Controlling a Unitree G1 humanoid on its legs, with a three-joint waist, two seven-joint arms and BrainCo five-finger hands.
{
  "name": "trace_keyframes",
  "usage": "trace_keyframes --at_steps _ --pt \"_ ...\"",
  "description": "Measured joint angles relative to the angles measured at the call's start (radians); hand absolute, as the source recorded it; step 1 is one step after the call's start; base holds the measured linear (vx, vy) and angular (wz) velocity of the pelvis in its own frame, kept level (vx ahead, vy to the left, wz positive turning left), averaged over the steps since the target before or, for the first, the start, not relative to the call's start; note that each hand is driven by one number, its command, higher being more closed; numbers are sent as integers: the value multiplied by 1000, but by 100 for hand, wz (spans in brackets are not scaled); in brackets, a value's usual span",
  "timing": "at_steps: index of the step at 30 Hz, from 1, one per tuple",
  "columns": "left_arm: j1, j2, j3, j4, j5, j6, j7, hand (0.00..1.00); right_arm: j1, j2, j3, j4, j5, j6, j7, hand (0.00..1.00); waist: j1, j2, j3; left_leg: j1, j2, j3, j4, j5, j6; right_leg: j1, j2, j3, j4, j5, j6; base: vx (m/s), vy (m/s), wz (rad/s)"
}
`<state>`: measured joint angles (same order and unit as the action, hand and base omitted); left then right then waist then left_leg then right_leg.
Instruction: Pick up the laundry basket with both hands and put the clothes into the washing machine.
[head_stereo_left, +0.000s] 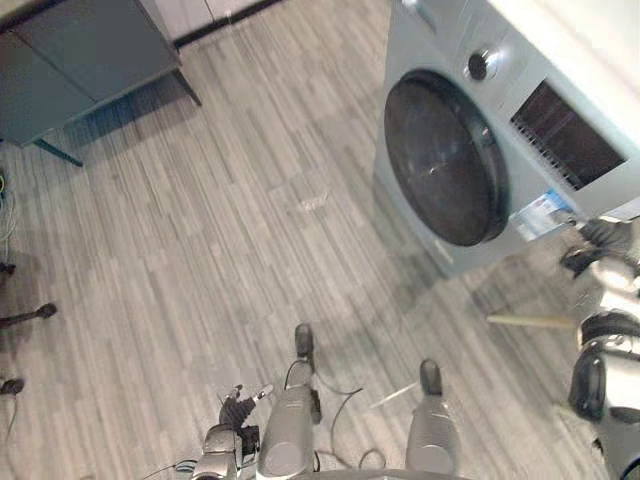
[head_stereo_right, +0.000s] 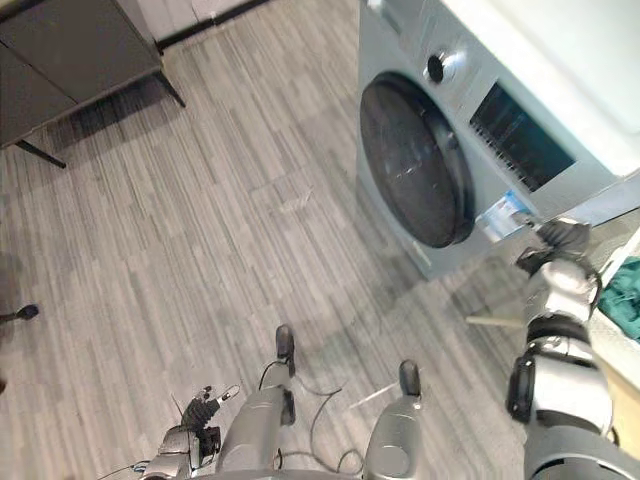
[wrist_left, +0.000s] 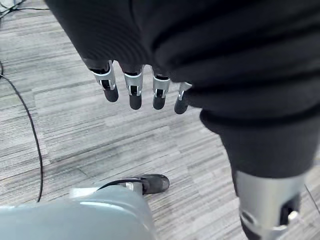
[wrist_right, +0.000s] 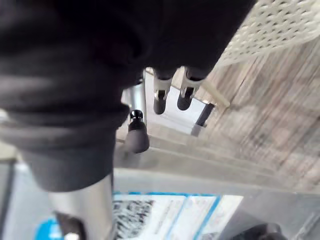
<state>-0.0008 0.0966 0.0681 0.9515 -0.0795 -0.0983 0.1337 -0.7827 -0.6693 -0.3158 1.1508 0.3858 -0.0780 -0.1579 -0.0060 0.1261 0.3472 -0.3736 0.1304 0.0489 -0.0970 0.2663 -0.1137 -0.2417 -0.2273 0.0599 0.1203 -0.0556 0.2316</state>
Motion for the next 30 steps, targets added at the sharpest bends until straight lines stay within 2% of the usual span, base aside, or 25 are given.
trace_keyframes --at_steps 1,5,7,8,9,10,11,12,13,16,17,19,21,24,25,27,30 --pt "-2 -10 -1 -18 -20 -6 0 0 -48 -23 -3 46 2 19 -8 0 2 18 19 -10 -6 -13 0 0 0 -9 -4 0 0 5 7 -56 15 8" --pt "-3 -29 -33 -21 -37 -17 3 0 -65 -32 3 46 -1 22 -14 0 11 71 45 -35 -5 -20 -5 -7 -9 -31 -1 -5 -2 8 20 -53 -26 1" --pt "-8 -45 -41 -14 -37 -16 5 0 -56 6 2 46 0 30 -23 0 13 75 51 -51 -3 -15 -5 -79 -95 -45 -3 -9 -11 19 9 -1 -50 9" --pt "-12 -45 -40 -12 -43 -16 8 0 -47 26 3 45 0 30 -23 0 15 71 54 -51 -3 -11 -2 -87 -102 -44 -5 -12 -18 25 2 16 -52 -1" --pt "-15 -47 -39 -9 -47 -16 17 0 -28 67 20 24 0 34 -27 0 18 71 56 -47 2 -15 2 -75 -86 -44 2 -13 -17 25 4 28 -73 -20" --pt "-17 -47 -38 -3 -48 -16 24 0 33 126 78 -65 -2 38 -24 0 17 73 57 -42 12 -20 1 -40 -43 -43 16 -6 -10 22 4 71 -96 -23" --pt "-24 -53 -38 2 -48 -17 26 0 104 185 153 -185 -4 37 -10 0 14 71 58 -41 13 -22 1 -9 -19 -43 17 -7 1 13 8 84 -86 -12" --pt "-30 -58 -38 2 -48 -18 26 0 132 213 188 -240 -4 36 -5 0 14 68 60 -40 11 -22 1 0 -16 -43 16 -7 6 9 9 106 -53 10" --pt "-43 -66 -34 2 -48 -19 29 0 190 284 307 -375 -4 35 9 0 20 60 65 -39 8 -23 2 20 -7 -42 12 -12 20 -4 9 81 -27 16" --pt "-50 -64 -13 2 -47 -20 44 0 272 397 554 -568 -5 17 63 0 25 31 68 -35 -2 -40 2 27 0 -33 4 -36 49 -36 5 116 -47 33" --pt "-50 -63 6 2 -45 -19 46 0 318 464 686 -650 0 9 106 0 30 10 63 -27 -12 -61 2 28 0 -18 -5 -61 70 -61 1 162 -63 47" --pt "-50 -56 21 1 -44 -18 49 0 356 524 789 -714 11 3 148 0 39 -14 59 -17 -20 -75 2 27 0 -5 -10 -73 89 -77 -3 137 -52 39" --pt "-50 -38 37 -1 -44 -17 65 0 392 583 894 -778 70 -13 208 0 51 -64 44 -16 -31 -94 3 27 0 -1 -19 -90 114 -101 -8 88 -42 31" --pt "-50 -22 60 -11 -44 -16 77 0 430 584 918 -856 98 -35 235 0 49 -108 42 -16 -36 -118 3 27 0 11 -19 -109 123 -103 -11 23 -8 24" --pt "-50 -10 63 -13 -43 -16 87 0 444 576 897 -878 97 -42 238 0 51 -129 42 -16 -37 -122 3 27 -1 15 -19 -114 122 -107 -16 -23 8 12" --pt "-50 1 82 -16 -43 -15 90 0 483 563 845 -904 93 -59 230 0 51 -153 42 -16 -40 -128 2 22 -6 20 -20 -113 122 -121 -13 -57 8 10" --pt "-48 5 102 -13 -40 -9 94 0 547 536 726 -904 80 -69 206 0 49 -163 39 -16 -32 -129 2 19 -3 19 -11 -110 121 -128 -18 -85 4 -1"
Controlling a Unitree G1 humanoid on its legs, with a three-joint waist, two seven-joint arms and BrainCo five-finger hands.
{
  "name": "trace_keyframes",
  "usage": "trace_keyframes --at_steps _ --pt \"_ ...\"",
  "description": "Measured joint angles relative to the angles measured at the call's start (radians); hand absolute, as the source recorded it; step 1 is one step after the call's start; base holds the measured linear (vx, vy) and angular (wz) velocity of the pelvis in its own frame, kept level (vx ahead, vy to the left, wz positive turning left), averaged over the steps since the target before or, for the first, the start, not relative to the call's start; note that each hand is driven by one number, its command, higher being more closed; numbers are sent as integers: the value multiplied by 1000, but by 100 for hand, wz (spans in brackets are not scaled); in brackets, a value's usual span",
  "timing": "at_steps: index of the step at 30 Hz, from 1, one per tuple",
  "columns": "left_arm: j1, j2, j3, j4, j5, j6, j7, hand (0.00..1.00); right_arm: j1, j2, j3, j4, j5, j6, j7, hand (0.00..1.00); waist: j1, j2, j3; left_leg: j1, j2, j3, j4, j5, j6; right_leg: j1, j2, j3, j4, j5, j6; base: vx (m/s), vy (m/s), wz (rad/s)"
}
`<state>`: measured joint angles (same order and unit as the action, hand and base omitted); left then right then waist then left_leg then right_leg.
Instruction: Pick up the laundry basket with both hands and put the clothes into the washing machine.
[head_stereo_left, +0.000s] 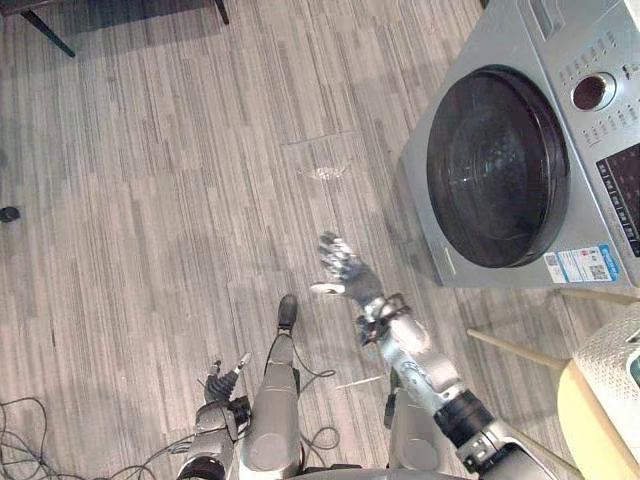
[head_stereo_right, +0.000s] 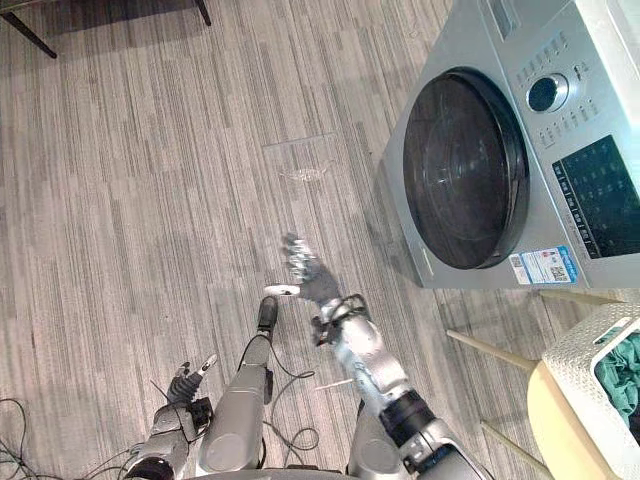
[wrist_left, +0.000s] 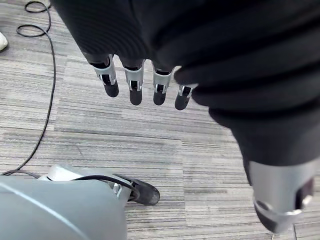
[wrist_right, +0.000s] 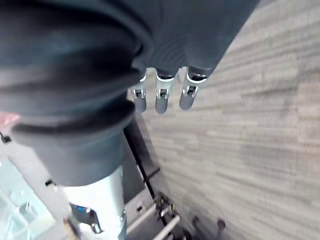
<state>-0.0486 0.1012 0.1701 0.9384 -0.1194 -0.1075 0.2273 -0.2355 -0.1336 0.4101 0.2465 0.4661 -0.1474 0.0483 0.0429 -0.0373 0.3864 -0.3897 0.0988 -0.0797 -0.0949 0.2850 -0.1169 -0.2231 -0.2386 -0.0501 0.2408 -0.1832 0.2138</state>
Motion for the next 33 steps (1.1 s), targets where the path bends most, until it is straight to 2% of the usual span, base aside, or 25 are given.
trace_keyframes --at_steps 3,6,9,10,14,19,24,27,29,30,31,32,33 --pt "2 1 32 5 16 15 5 0 57 -33 -129 -1 -27 1 -33 0 -4 -6 -3 0 9 5 -1 -5 -6 -9 11 13 -2 1 -1 -75 -4 -9" --pt "17 16 39 4 18 16 15 0 100 -44 -288 -84 -59 1 -83 0 -8 -27 -17 0 22 36 -1 -41 -34 -11 19 38 -28 22 -10 -27 -24 -21" --pt "40 26 51 3 26 16 17 0 108 -55 -447 -198 -119 -8 -147 0 -19 -54 -35 1 31 57 0 -37 -31 -25 25 65 -35 36 2 23 -47 -29" --pt "52 29 66 3 29 16 17 0 105 -67 -513 -233 -163 -12 -180 0 -29 -62 -42 4 31 59 0 -23 -20 -27 26 74 -35 36 3 63 -44 -21" --pt "56 33 70 -4 53 16 19 0 109 -114 -727 -272 -343 -28 -299 0 -38 -78 -55 9 31 66 0 -9 -11 -27 25 83 -37 36 3 77 -47 -9" --pt "57 33 75 -8 56 13 18 0 97 -135 -796 -249 -441 -28 -361 0 -60 -78 -55 11 32 70 0 -6 -9 -26 25 87 -46 36 3 33 -38 -4" --pt "57 40 74 -8 63 12 17 0 -6 -186 -801 -102 -450 -40 -387 0 -63 -74 -53 9 33 68 -1 -7 -9 -27 25 88 -47 36 2 -19 -3 1" --pt "57 37 53 -17 63 12 15 0 -129 -251 -723 84 -449 -40 -375 0 -60 -50 -42 -3 30 55 -3 -11 -14 -30 25 79 -46 38 3 -87 13 13" --pt "57 21 18 -46 62 9 13 0 -312 -325 -663 292 -435 -23 -362 0 -44 5 -9 -25 25 43 -7 -14 -11 -47 24 75 -46 52 8 -126 32 12" --pt "57 17 9 -48 62 8 13 0 -371 -346 -656 351 -431 -18 -356 0 -39 24 1 -35 23 38 -7 -14 -12 -53 24 72 -48 57 8 -135 39 13" --pt "57 16 -18 -57 58 7 12 0 -487 -399 -646 486 -398 -1 -345 0 -24 66 18 -57 22 32 -8 -21 -20 -68 24 64 -51 69 11 -129 48 29" --pt "56 25 -37 -58 48 6 13 0 -582 -437 -635 607 -359 -1 -330 0 -21 86 26 -88 13 42 2 -63 -70 -90 2 55 -66 84 4 -126 68 33" --pt "63 29 -49 -54 40 5 13 0 -628 -440 -634 651 -353 -8 -335 0 -23 85 27 -104 -6 65 28 -40 -47 -107 -21 55 -81 92 12 -75 90 14"
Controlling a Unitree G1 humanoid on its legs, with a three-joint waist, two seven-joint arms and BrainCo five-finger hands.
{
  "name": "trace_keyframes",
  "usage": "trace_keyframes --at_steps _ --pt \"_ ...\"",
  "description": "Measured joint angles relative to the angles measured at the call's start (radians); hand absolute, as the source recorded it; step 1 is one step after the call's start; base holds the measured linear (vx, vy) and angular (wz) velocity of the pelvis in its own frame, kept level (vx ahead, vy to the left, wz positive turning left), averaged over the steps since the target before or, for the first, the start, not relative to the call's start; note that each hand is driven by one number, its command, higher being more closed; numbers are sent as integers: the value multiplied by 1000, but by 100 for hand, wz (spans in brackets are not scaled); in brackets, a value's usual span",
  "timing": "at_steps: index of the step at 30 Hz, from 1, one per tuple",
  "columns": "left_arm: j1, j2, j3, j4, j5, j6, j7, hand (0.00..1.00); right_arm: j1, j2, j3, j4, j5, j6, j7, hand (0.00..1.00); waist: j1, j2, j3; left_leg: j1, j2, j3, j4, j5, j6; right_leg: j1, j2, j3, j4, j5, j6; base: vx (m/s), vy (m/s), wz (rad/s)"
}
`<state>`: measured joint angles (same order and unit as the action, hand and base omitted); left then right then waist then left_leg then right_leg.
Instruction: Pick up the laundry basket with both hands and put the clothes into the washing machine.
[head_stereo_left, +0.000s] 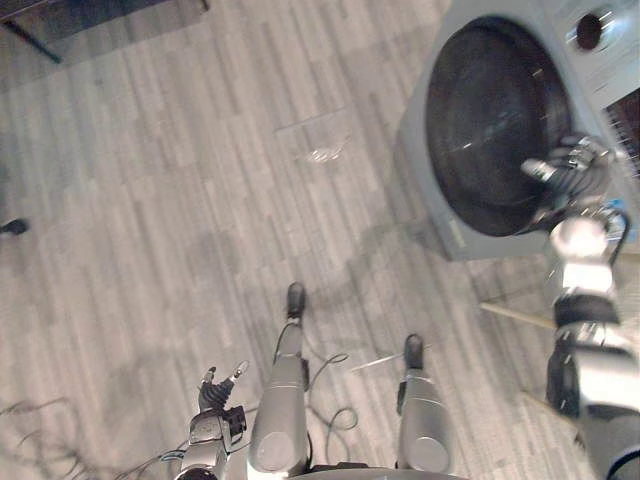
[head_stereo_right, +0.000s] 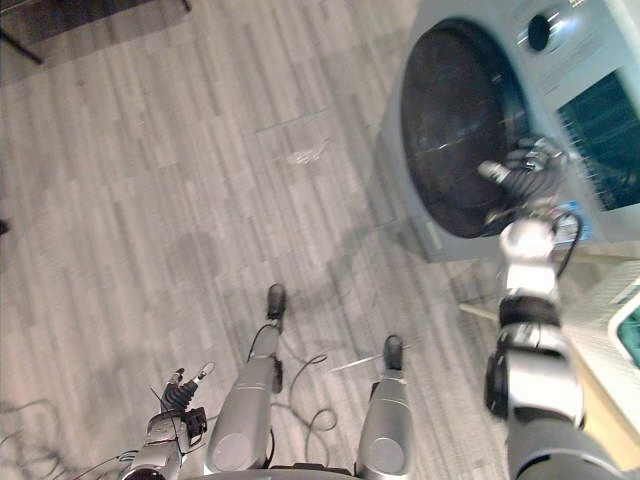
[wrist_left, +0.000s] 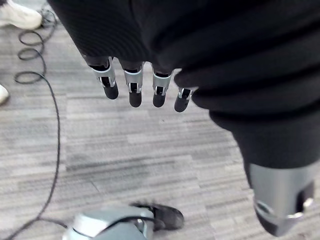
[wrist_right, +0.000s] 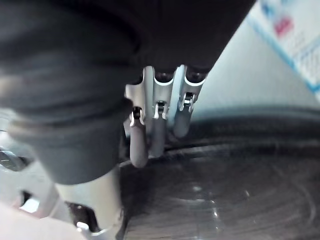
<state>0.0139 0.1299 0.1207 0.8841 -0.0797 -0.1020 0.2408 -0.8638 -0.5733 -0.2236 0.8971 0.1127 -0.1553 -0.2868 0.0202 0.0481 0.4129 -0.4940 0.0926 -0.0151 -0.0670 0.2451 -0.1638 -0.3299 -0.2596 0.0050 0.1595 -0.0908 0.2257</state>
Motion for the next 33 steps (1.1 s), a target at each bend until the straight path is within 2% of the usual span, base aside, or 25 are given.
trace_keyframes --at_steps 1,2,3,4,5,6,7,8,9,10,13,15,17,19,20,21,23,24,26,29,30,31,33 --pt "12 -6 -7 2 -5 -1 -1 0 -36 -5 3 35 9 1 8 0 6 7 -1 10 -8 -4 3 12 25 -9 7 8 1 7 14 12 58 -8" --pt "8 -16 -20 8 -21 -3 -2 0 -98 -34 10 101 45 9 36 0 6 29 7 10 -12 -2 -32 42 59 -19 1 25 -1 22 24 -2 64 -18" --pt "1 -20 -35 5 -29 -8 -2 0 -133 -61 12 145 71 20 53 0 22 37 13 -2 -19 3 -31 43 60 -37 -7 32 -1 29 30 -16 38 -12" --pt "2 -26 -41 2 -36 -22 -2 0 -147 -65 12 149 92 7 76 0 27 38 14 -16 -22 17 -32 40 63 -53 -12 41 -6 41 33 -103 74 -14" --pt "-3 -36 -42 2 -45 -24 -3 0 -176 -72 10 169 106 19 73 0 33 45 18 -23 -25 23 -33 39 63 -66 -14 50 -8 45 36 -87 43 -14" --pt "-10 -44 -42 3 -47 -24 -3 0 -188 -79 5 177 115 27 69 0 38 53 23 -25 -25 24 -36 37 61 -68 -14 51 -10 44 35 -110 32 -10" --pt "-26 -54 -49 4 -50 -26 -2 0 -197 -93 5 174 126 32 55 0 50 63 28 -30 -25 28 -37 0 15 -76 -15 55 -12 46 32 -78 27 19" --pt "-49 -53 -49 12 -61 -28 -2 0 -195 -91 4 149 140 35 36 0 41 53 31 -46 -39 71 -18 -36 -12 -74 -42 71 -43 44 29 -57 36 17" --pt "-56 -53 -44 15 -67 -29 -1 0 -187 -84 13 111 148 39 29 0 44 46 36 -57 -47 76 42 -7 27 -80 -49 77 -47 44 30 41 3 -9" --pt "-53 -65 -39 31 -67 -32 2 0 -139 -58 61 -6 152 47 21 0 43 53 37 -39 -46 70 56 -35 89 -78 -34 91 -62 53 34 77 -36 -30" --pt "-57 -64 -35 42 -68 -36 3 0 46 35 143 -302 153 43 4 0 -7 46 41 -3 -36 64 -30 17 82 -66 -15 103 -71 84 29 65 -64 1" --pt "-56 -65 -27 43 -68 -33 4 0 148 100 237 -445 160 43 10 0 -6 45 42 29 -22 64 -30 17 81 -40 2 101 -67 83 27 83 -146 -10" --pt "-56 -68 -1 52 -67 -31 4 0 261 175 388 -588 177 34 57 0 -7 41 40 68 -4 53 -31 15 79 -9 22 97 -55 69 14 107 -201 -13" --pt "-59 -79 6 50 -65 -31 4 0 369 257 571 -704 225 17 152 0 -9 40 37 88 19 41 -32 3 64 14 45 80 -47 54 1 76 -163 5" --pt "-61 -79 11 48 -65 -30 4 0 425 327 661 -744 233 11 206 0 -6 31 31 89 29 39 -31 0 59 15 55 68 -34 41 -7 68 -136 16" --pt "-64 -79 18 48 -63 -25 4 0 446 348 677 -760 240 11 222 0 -7 27 29 89 30 37 -31 0 59 16 55 64 -30 37 -5 83 -138 25" --pt "-65 -76 50 50 -52 -10 7 0 509 383 678 -809 241 3 252 0 -5 -4 12 93 27 28 -30 3 62 26 48 49 -19 26 -4 74 -72 24" --pt "-65 -70 50 51 -43 -6 8 0 527 384 667 -816 241 2 255 0 -4 -17 5 96 24 29 -30 4 64 30 45 48 -19 26 -4 57 -32 6" --pt "-65 -29 47 54 -1 12 11 0 607 391 589 -848 240 -10 254 0 -11 -82 -31 121 11 44 -30 2 61 50 34 51 -25 26 -3 54 -4 -7" --pt "-78 -10 41 54 54 18 11 0 742 388 481 -869 238 -32 253 0 -36 -132 -72 161 9 69 -30 -31 49 77 29 69 -42 26 -3 -4 -9 -20" --pt "-83 -8 35 52 56 19 10 0 773 388 462 -870 237 -34 253 0 -41 -138 -84 167 11 76 -30 -34 45 76 30 79 -45 26 -3 -44 -10 -31" --pt "-98 -10 26 51 67 20 7 0 839 387 424 -868 237 -34 254 0 -58 -140 -107 173 13 89 -31 -37 45 80 31 88 -55 26 -3 -23 -26 -33" --pt "-140 -8 -7 50 79 19 2 0 940 388 369 -843 230 -33 255 0 -79 -138 -132 184 20 111 -33 -37 45 82 37 109 -60 28 -5 -28 -46 -34"
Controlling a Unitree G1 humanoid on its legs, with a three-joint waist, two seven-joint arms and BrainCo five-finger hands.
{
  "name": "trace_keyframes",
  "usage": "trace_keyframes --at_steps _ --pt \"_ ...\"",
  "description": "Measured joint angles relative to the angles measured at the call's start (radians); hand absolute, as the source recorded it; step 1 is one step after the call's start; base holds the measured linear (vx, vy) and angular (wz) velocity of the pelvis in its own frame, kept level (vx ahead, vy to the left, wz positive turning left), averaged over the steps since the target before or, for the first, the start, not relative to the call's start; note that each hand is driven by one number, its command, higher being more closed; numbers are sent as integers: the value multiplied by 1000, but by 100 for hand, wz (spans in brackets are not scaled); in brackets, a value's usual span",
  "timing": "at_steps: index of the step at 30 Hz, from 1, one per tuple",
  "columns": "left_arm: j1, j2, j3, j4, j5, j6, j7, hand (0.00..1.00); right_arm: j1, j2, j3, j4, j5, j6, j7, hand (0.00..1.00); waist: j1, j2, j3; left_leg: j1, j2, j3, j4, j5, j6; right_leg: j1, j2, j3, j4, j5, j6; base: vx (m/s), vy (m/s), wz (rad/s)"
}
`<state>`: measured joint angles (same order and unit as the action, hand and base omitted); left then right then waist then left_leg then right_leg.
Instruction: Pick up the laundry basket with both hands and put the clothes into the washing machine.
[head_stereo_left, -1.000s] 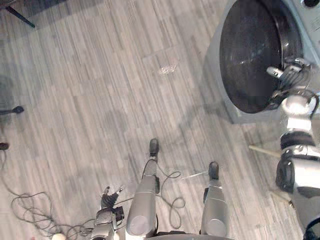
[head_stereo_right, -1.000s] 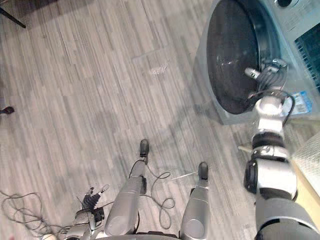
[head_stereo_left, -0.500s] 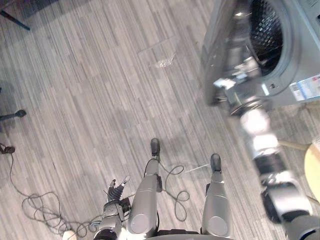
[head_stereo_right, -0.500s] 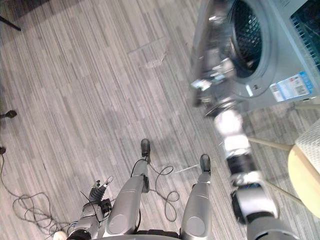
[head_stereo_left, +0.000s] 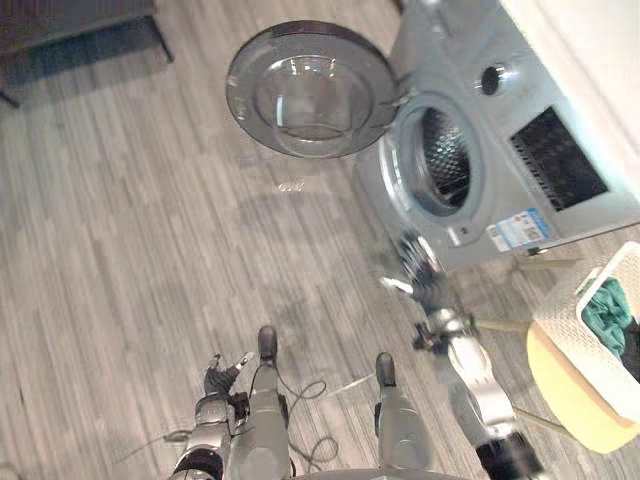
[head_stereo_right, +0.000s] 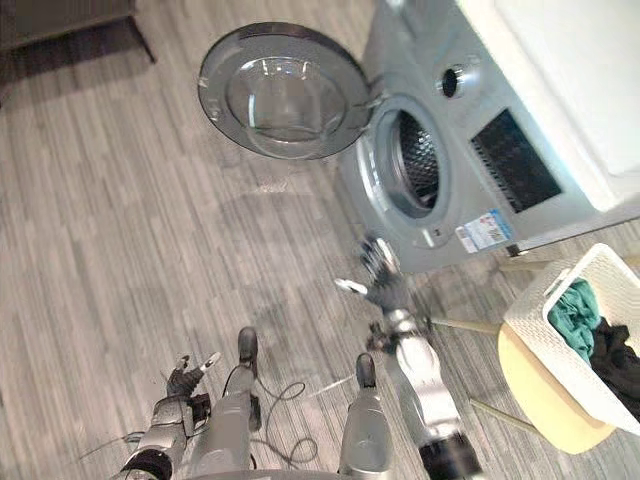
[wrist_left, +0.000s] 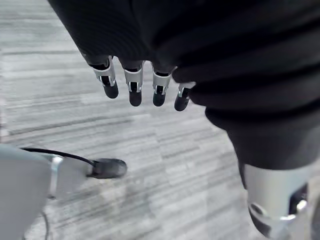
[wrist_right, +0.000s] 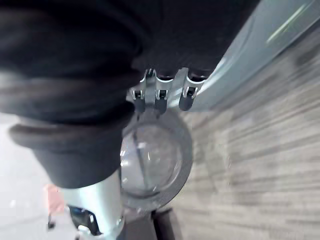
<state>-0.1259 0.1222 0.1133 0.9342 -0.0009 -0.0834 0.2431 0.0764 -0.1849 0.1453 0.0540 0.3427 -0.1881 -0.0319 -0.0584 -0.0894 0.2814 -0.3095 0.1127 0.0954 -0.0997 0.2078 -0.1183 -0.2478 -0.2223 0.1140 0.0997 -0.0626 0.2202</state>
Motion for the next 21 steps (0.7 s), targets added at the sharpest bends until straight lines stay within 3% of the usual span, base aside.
trace_keyframes --at_steps 6,10,12,17,21 --pt "-222 49 -42 -4 -11 -7 0 0 123 18 -123 219 -68 53 11 0 -52 5 -18 20 52 108 -4 -7 -8 -50 47 113 -30 52 -12 -51 -59 -57" --pt "-359 117 -39 19 -164 -22 -1 0 211 22 -132 222 -54 64 21 0 -121 8 -19 -2 78 163 -4 -8 -11 -106 69 171 -44 86 -8 -28 -60 -51" --pt "-448 150 -29 52 -309 -33 -7 0 258 30 -140 233 -33 75 28 0 -138 3 -19 -16 97 204 -4 -7 -13 -144 89 200 -43 100 -13 -1 -62 -48" --pt "-623 213 15 58 -537 -40 -24 0 353 92 -136 158 13 83 29 0 -148 -4 -17 -49 176 336 -5 -7 -32 -231 151 250 -31 122 -35 12 -85 -47" --pt "-729 221 49 51 -640 -59 -23 0 371 113 -135 106 43 80 13 0 -145 -18 -9 -72 221 400 -5 8 -48 -270 183 247 -24 127 -41 30 -72 -16"
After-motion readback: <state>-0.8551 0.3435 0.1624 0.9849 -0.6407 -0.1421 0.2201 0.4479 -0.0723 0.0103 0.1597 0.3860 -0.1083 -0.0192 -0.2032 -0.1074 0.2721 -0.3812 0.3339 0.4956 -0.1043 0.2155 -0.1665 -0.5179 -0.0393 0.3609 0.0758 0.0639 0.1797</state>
